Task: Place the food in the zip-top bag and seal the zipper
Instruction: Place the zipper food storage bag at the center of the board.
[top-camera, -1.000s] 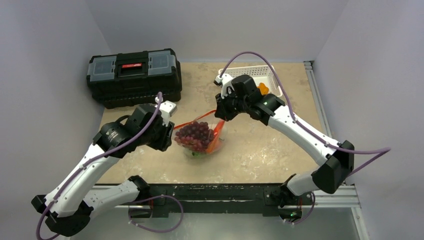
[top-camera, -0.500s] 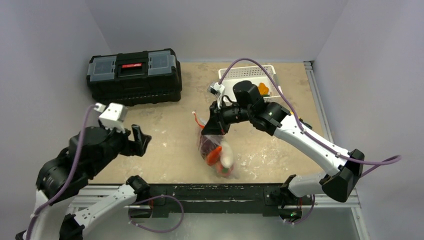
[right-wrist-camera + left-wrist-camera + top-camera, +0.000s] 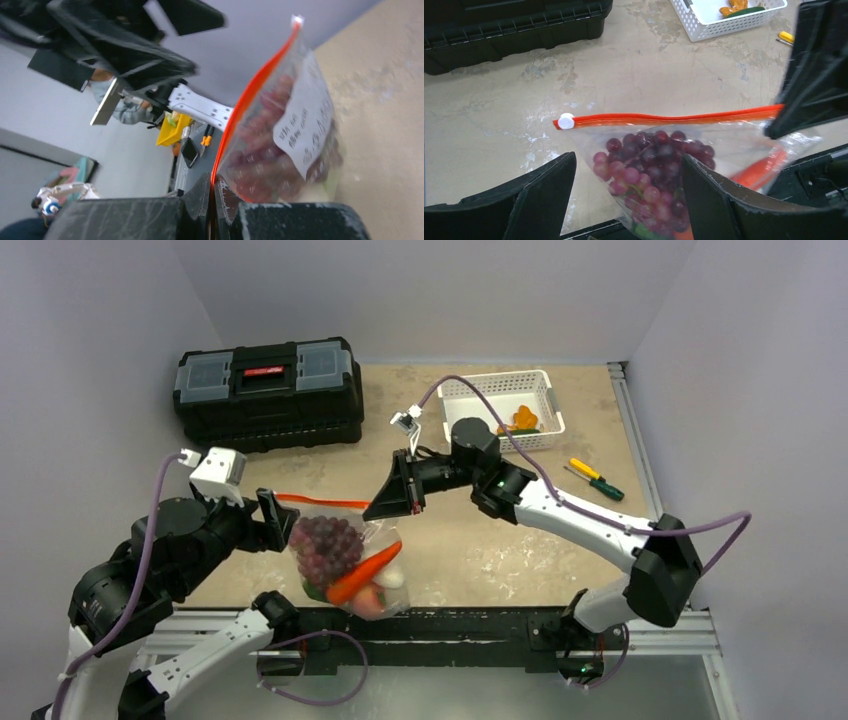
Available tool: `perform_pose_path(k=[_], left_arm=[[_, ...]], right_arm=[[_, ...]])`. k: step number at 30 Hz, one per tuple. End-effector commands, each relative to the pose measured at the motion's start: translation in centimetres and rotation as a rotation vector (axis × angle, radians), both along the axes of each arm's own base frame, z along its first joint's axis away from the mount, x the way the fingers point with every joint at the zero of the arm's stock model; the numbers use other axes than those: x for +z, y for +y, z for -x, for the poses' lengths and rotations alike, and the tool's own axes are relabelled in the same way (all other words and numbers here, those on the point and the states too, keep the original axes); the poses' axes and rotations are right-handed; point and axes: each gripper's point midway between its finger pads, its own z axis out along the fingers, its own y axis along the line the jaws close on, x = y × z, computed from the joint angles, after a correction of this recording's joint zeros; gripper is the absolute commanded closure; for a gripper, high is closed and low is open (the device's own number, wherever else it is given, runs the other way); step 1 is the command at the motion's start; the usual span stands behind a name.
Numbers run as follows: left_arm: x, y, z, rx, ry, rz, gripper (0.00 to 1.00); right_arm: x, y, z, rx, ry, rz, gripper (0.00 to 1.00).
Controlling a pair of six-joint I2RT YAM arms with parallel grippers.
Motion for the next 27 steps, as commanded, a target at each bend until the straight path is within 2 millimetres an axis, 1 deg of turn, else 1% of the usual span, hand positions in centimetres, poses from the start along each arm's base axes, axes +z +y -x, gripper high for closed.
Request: perform_pose_path(k=[1, 2, 4, 6, 8, 9, 11, 14, 16, 17, 19, 21, 24, 25, 27], left_arm=[[0.6, -0.7, -0.4, -0.008, -0.008, 0.028, 0.24], [0.5, -0.8, -0.4, -0.011, -0.006, 0.027, 0.24], [0.3, -0.9, -0.2, -0.024, 0.0, 0.021, 0.24], [0.0, -1.1, -0.1, -0.042, 0.012, 0.015, 0.24], [-0.3, -1.3, 0.1, -0.057, 0.02, 0.014, 0.24], [-0.4, -1.4, 0.1, -0.064, 0.024, 0.013, 0.24], [-0.5, -1.6, 0.2, -0.075, 0.025, 0.017, 0.24], [-0.5, -1.8, 0.2, -0.082, 0.023, 0.021, 0.24], [-0.3, -1.7, 0.2, -0.077, 0.017, 0.029, 0.23], [-0.2, -1.6, 0.3, -0.074, 0.013, 0.034, 0.21], [0.3, -1.4, 0.4, -0.067, -0.003, 0.05, 0.17], [0.9, -1.0, 0.5, -0.056, -0.029, 0.07, 0.15], [2.0, 0.0, 1.0, -0.03, -0.078, 0.1, 0.13], [2.5, 0.5, 1.2, -0.017, -0.095, 0.108, 0.13], [3.7, 1.7, 1.7, 0.016, -0.14, 0.127, 0.12]], right_arm=[[-4.8, -0.5, -5.0, -0.158, 0.253, 0.04, 1.0], [-7.3, -1.3, -6.4, -0.2, 0.308, 0.078, 1.0], [-12.1, -3.6, -8.8, -0.313, 0.391, 0.138, 1.0], [-15.9, -6.3, -10.8, -0.432, 0.403, 0.195, 1.0], [-19.0, -8.8, -12.6, -0.545, 0.369, 0.289, 1.0], [-20.5, -9.9, -13.6, -0.615, 0.324, 0.354, 1.0], [-22.4, -11.9, -14.6, -0.702, 0.223, 0.475, 1.0], [-23.9, -14.2, -15.3, -0.77, 0.115, 0.602, 1.0], [-24.1, -15.6, -15.6, -0.798, 0.052, 0.678, 1.0], [-24.1, -16.3, -15.6, -0.806, 0.024, 0.714, 0.97], [-23.7, -17.9, -16.0, -0.84, -0.035, 0.789, 0.87], [-22.6, -19.7, -16.5, -0.893, -0.094, 0.866, 0.74], [-19.3, -22.4, -16.9, -0.992, -0.172, 0.934, 0.54], [-17.9, -23.2, -16.9, -1.031, -0.192, 0.942, 0.48], [-14.7, -25.1, -16.7, -1.106, -0.241, 0.957, 0.42]])
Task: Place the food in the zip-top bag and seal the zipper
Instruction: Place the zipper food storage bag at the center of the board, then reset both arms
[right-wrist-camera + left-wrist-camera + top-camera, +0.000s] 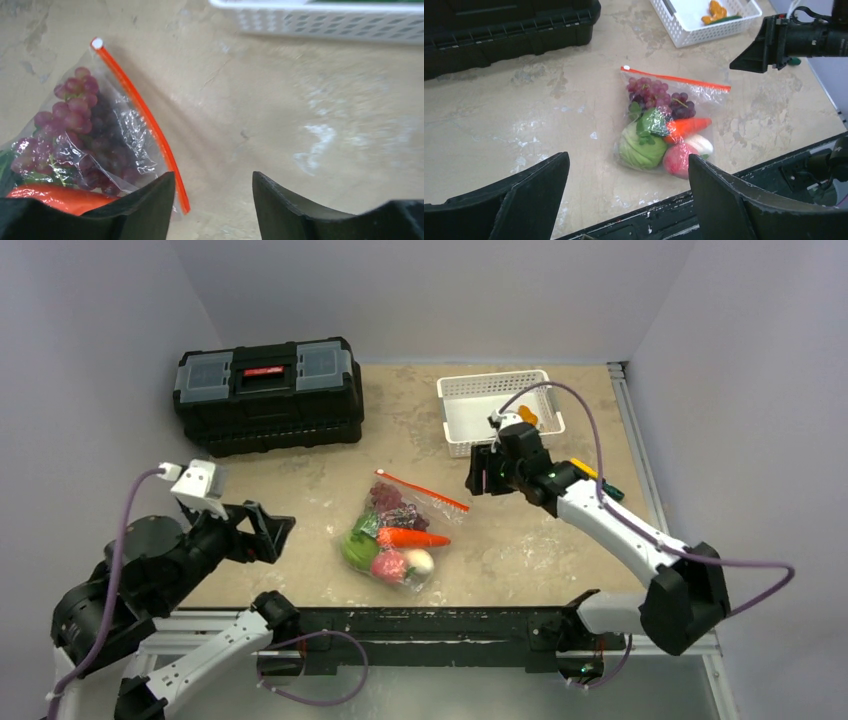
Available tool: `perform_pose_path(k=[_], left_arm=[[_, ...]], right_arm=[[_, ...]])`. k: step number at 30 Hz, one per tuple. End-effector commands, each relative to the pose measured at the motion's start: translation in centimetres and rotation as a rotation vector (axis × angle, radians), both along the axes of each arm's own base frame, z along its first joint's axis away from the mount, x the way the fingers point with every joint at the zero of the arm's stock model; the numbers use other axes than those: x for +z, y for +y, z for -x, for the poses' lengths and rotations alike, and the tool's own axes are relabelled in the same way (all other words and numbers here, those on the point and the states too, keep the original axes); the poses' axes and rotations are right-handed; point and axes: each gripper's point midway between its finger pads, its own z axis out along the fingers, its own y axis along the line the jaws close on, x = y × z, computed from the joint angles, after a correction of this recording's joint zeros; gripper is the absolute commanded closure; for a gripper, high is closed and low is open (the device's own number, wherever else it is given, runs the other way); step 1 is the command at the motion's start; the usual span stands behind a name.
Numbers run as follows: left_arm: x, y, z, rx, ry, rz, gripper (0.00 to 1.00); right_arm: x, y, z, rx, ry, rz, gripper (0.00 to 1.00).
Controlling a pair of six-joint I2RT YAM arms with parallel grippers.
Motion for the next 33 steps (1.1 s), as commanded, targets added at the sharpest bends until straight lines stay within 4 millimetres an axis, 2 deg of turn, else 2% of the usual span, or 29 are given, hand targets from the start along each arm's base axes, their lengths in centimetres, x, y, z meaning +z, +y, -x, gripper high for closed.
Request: perform_pose_path(k=[1, 5, 9, 13, 14, 15, 18, 22, 27, 28, 33], left_arm=[[4.4, 2.5, 0.9, 0.078, -0.146, 0.096, 0.11], [7.2, 5.0, 2.1, 0.131, -0.233, 0.12, 0.1], [9.6, 7.1, 3.0, 0.17, -0.326, 0.142, 0.08], [11.4, 8.7, 3.8, 0.209, -0.405, 0.168, 0.06], [11.7, 9.0, 3.9, 0.218, -0.421, 0.174, 0.05], [12.0, 9.3, 4.1, 0.222, -0.435, 0.175, 0.05], [12.4, 9.8, 4.3, 0.234, -0.46, 0.187, 0.04], [12.3, 10.1, 4.1, 0.256, -0.459, 0.173, 0.03], [12.0, 9.5, 3.5, 0.258, -0.441, 0.17, 0.03], [11.9, 9.3, 3.3, 0.256, -0.434, 0.17, 0.03], [11.3, 8.5, 2.8, 0.249, -0.399, 0.191, 0.03]], right_arm=[[8.5, -5.9, -0.6, -0.143, -0.205, 0.186, 0.38], [17.6, -8.9, 0.3, -0.244, -0.434, 0.138, 0.26], [25.8, -11.7, 2.8, -0.312, -0.662, 0.046, 0.2], [31.6, -14.3, 5.7, -0.383, -0.853, -0.059, 0.15], [32.7, -15.2, 6.7, -0.413, -0.893, -0.085, 0.03], [33.6, -15.8, 7.3, -0.43, -0.926, -0.11, 0.01], [35.2, -17.9, 8.9, -0.512, -1.0, -0.149, 0.01], [35.6, -19.7, 9.7, -0.606, -1.033, -0.181, 0.01], [35.3, -20.3, 9.8, -0.65, -1.008, -0.185, 0.01], [35.2, -19.8, 9.8, -0.62, -1.005, -0.193, 0.01], [33.9, -19.6, 9.1, -0.619, -0.949, -0.142, 0.01]])
